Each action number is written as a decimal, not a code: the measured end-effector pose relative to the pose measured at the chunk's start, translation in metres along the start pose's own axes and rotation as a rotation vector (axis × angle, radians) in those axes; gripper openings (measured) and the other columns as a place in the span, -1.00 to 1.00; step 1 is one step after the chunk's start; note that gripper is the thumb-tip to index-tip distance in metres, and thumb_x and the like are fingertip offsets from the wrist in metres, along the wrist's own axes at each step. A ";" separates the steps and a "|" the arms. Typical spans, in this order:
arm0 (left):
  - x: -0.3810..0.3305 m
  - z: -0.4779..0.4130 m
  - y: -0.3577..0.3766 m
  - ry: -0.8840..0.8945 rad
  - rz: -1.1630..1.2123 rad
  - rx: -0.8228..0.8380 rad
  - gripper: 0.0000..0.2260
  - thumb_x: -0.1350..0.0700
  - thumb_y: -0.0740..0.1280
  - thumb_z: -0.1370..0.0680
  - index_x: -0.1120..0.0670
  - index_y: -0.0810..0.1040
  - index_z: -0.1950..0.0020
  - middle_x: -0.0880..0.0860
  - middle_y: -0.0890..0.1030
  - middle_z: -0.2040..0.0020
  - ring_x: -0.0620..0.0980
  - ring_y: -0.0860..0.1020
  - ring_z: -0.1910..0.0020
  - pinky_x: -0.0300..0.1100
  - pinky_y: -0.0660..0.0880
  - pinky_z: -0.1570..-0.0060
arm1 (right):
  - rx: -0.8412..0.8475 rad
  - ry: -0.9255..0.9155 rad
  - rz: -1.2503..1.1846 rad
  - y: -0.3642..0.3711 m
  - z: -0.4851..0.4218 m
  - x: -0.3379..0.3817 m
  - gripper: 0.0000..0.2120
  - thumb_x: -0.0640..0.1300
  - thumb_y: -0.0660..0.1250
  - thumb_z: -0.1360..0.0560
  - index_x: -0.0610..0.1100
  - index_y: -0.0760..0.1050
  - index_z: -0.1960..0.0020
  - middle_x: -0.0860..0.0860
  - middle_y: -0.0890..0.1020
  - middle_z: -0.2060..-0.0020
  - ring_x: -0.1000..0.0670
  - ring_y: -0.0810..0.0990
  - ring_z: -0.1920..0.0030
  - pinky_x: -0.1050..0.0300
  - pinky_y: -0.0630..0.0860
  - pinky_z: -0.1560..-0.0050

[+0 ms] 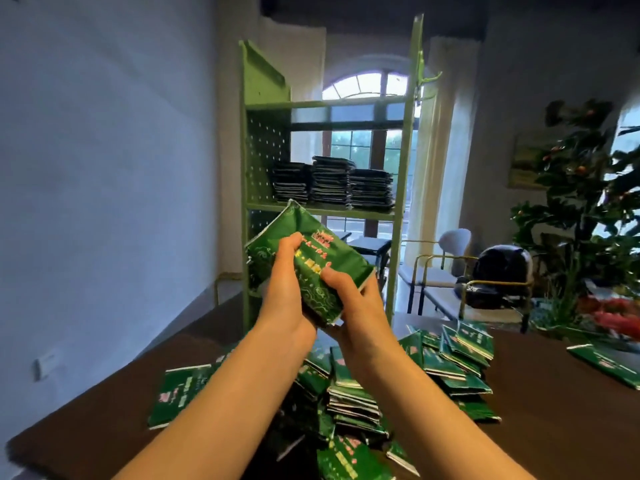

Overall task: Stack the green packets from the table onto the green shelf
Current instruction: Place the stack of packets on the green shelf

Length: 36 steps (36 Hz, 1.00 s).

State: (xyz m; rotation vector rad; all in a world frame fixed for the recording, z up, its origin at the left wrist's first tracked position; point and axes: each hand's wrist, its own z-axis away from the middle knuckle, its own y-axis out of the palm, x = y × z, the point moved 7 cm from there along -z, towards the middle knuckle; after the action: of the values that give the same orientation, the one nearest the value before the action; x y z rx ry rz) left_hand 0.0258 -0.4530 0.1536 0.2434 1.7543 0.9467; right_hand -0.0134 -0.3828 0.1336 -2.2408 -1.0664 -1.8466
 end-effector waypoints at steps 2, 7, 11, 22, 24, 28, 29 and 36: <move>-0.012 -0.009 0.004 0.000 -0.020 0.019 -0.72 -0.07 0.32 -0.53 0.12 0.65 0.16 0.13 0.69 0.16 0.12 0.64 0.13 0.04 0.58 -0.02 | -0.011 -0.016 0.025 0.007 -0.011 0.012 -0.62 -0.21 0.41 -0.43 -0.10 0.43 -0.23 -0.14 0.64 -0.07 -0.12 0.64 -0.07 -0.18 0.57 -0.11; -0.040 -0.027 0.019 -0.018 -0.160 0.081 -0.70 -0.10 0.31 -0.53 0.11 0.66 0.06 0.13 0.70 0.06 0.10 0.66 0.12 -0.02 0.58 0.07 | -0.009 -0.025 0.026 0.022 -0.038 0.036 -0.69 -0.19 0.39 -0.45 -0.15 0.43 -0.17 -0.13 0.64 0.04 -0.08 0.65 0.09 -0.05 0.61 0.08; -0.061 -0.045 0.025 0.037 -0.212 0.046 -0.69 -0.12 0.36 -0.50 0.09 0.66 -0.03 0.11 0.72 0.05 0.06 0.69 0.13 -0.05 0.59 0.11 | 0.021 0.011 0.032 0.035 -0.070 0.054 -0.68 -0.15 0.37 -0.44 -0.12 0.48 -0.18 -0.13 0.66 -0.01 -0.11 0.64 0.04 -0.09 0.58 0.03; -0.110 -0.156 -0.010 0.150 -0.543 -0.142 0.18 -0.45 0.52 0.16 0.00 0.39 -0.39 0.14 0.53 -0.29 0.18 0.53 -0.23 0.17 0.44 -0.25 | 0.134 0.177 0.297 0.055 -0.159 0.088 -0.61 0.00 0.37 -0.42 -0.16 0.47 -0.17 -0.12 0.59 0.10 -0.09 0.59 0.09 0.10 0.57 0.20; -0.116 -0.156 -0.006 0.117 -0.591 -0.158 0.06 -0.43 0.46 0.03 0.02 0.40 -0.39 0.11 0.56 -0.25 0.14 0.55 -0.19 0.10 0.48 -0.20 | 0.145 0.239 0.302 0.059 -0.170 0.086 -0.66 0.01 0.37 -0.42 -0.14 0.46 -0.11 -0.13 0.59 0.09 -0.10 0.60 0.10 0.10 0.58 0.29; -0.125 -0.142 0.011 0.100 -0.519 -0.158 -0.59 -0.15 0.36 -0.50 0.12 0.52 -0.16 0.15 0.64 0.03 0.09 0.62 0.12 -0.10 0.55 0.27 | 0.179 0.346 0.334 0.063 -0.194 0.078 -0.64 0.02 0.38 -0.40 -0.14 0.43 -0.10 -0.16 0.58 -0.01 -0.14 0.59 -0.01 -0.01 0.61 0.06; -0.125 -0.144 0.012 0.091 -0.504 -0.152 -0.72 -0.08 0.32 -0.56 0.13 0.54 -0.05 0.14 0.62 0.11 0.08 0.59 0.17 -0.10 0.53 0.28 | 0.177 0.355 0.358 0.062 -0.200 0.077 -0.63 0.02 0.38 -0.39 -0.14 0.42 -0.11 -0.17 0.57 -0.05 -0.14 0.59 -0.04 -0.04 0.58 -0.04; -0.121 -0.167 0.007 0.039 -0.535 -0.158 -0.78 0.01 0.30 -0.60 0.12 0.48 0.16 0.09 0.55 0.23 0.02 0.53 0.26 -0.15 0.51 0.23 | 0.132 0.373 0.318 0.062 -0.223 0.073 -0.75 -0.03 0.36 -0.44 -0.16 0.40 0.02 -0.16 0.58 0.01 -0.14 0.59 -0.06 -0.09 0.53 -0.16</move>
State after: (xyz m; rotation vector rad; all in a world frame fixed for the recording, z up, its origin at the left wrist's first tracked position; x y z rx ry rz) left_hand -0.0739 -0.5976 0.2622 -0.3356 1.6466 0.6915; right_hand -0.1666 -0.4952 0.2848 -1.7719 -0.6997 -1.8862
